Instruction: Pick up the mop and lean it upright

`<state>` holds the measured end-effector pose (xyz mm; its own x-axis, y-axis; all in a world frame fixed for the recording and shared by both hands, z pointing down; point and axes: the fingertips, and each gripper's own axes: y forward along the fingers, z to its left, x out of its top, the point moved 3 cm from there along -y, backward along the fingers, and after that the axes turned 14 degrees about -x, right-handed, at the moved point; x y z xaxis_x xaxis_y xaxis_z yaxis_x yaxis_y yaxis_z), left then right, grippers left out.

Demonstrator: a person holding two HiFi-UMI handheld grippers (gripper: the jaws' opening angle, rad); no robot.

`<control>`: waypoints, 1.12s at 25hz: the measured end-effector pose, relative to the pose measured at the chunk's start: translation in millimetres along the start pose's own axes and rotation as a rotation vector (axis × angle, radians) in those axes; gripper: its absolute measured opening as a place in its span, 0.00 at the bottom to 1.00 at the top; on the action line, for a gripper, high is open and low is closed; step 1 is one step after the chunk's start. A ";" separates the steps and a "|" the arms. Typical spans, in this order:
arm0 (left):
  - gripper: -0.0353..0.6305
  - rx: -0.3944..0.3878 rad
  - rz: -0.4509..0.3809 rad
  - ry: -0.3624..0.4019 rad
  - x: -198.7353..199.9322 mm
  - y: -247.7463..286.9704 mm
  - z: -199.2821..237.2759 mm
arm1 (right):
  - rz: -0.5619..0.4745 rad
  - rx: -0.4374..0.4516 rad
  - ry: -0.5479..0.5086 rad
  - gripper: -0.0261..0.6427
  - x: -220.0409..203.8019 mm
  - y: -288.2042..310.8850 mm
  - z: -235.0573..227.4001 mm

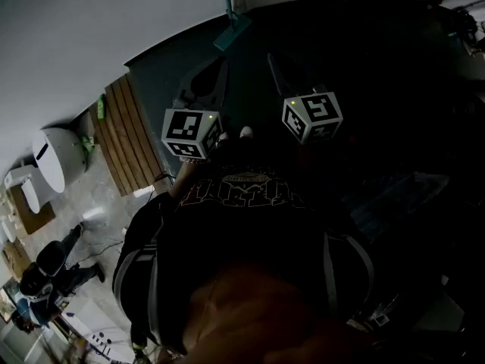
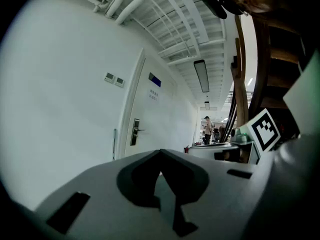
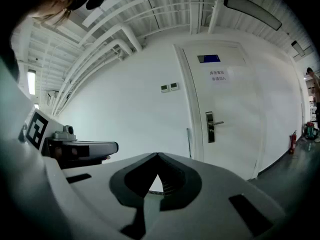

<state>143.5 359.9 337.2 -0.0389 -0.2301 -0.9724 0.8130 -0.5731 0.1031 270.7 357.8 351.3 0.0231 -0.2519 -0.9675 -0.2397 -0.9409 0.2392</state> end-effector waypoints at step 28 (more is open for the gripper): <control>0.12 0.042 -0.007 -0.048 9.8 68.7 113.6 | 0.024 -0.030 0.011 0.07 14.4 123.6 -37.0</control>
<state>133.0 229.0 358.5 -0.0735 -0.2626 -0.9621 0.7872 -0.6075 0.1057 277.3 229.5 370.0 0.0283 -0.2765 -0.9606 -0.2109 -0.9410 0.2646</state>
